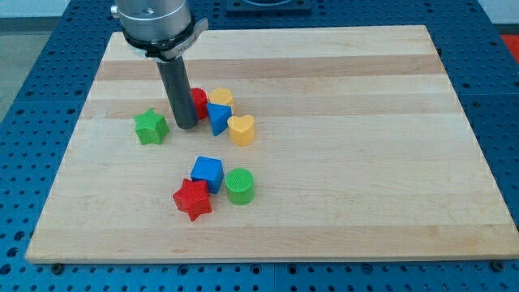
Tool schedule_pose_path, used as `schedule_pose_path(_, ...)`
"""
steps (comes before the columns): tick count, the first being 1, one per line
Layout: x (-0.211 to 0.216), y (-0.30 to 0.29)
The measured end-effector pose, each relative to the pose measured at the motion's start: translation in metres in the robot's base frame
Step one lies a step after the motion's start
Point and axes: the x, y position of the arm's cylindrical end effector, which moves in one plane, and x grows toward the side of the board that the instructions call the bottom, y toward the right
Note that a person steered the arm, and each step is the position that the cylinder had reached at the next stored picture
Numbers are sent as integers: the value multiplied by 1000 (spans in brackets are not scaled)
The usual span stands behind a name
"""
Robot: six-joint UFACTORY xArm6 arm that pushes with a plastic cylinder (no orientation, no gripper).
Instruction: Slightly push the red circle close to the yellow hexagon
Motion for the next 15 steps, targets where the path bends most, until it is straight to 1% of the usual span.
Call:
schedule_pose_path(2,-26,0)
schedule_pose_path(4,-29,-33)
schedule_pose_path(5,-44,-47)
schedule_pose_path(7,-57,-48)
schedule_pose_path(9,-57,-48)
schedule_pose_path(11,-48,-48)
schedule_pose_path(15,-48,-16)
